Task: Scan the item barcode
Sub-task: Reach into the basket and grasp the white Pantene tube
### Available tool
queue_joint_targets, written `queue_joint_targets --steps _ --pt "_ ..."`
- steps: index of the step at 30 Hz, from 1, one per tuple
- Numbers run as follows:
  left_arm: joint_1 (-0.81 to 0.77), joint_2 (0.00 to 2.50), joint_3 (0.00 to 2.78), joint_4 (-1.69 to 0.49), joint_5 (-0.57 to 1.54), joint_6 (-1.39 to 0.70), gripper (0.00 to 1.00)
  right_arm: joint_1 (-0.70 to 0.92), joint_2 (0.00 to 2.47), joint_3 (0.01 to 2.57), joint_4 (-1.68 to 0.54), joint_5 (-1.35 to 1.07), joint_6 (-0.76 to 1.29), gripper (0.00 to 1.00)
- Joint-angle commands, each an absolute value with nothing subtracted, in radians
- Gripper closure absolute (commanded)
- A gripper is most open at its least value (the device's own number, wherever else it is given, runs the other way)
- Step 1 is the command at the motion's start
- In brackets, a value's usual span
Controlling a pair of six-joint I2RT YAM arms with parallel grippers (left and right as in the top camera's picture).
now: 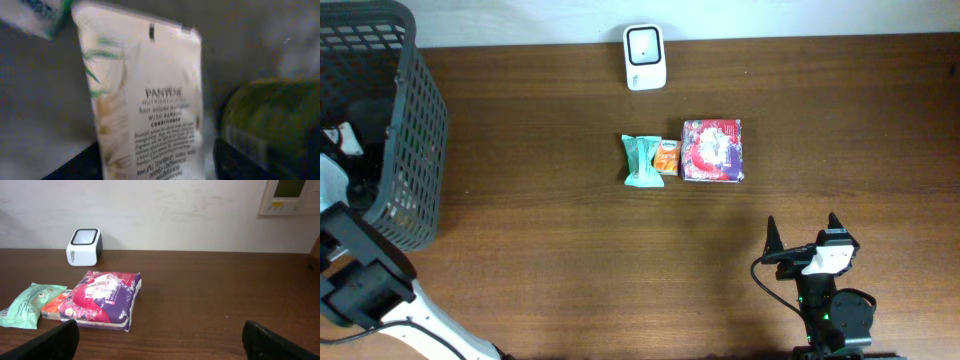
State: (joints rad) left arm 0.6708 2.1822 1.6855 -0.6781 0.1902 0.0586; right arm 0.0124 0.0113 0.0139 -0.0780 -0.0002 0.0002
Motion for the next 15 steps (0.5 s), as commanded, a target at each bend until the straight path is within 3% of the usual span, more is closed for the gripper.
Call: queue_joint_targets --steps 1,2,5,7,15 --pt "0.677 2.226 1.688 -0.71 0.189 0.06 0.62 0.006 0.006 0.006 -0.08 0.004 0.004 0.01" --pt "0.677 2.226 1.688 -0.714 0.19 0.06 0.74 0.006 0.006 0.006 -0.08 0.004 0.004 0.01" --pt "0.677 2.204 1.692 -0.721 0.19 0.06 0.83 0.006 0.006 0.006 -0.08 0.004 0.004 0.01" --pt "0.677 2.148 1.716 -0.739 0.191 0.06 0.98 0.006 0.006 0.006 -0.08 0.005 0.004 0.01" --pt "0.677 1.796 1.85 -0.745 0.194 0.033 0.97 0.006 0.006 0.006 -0.08 0.004 0.004 0.01"
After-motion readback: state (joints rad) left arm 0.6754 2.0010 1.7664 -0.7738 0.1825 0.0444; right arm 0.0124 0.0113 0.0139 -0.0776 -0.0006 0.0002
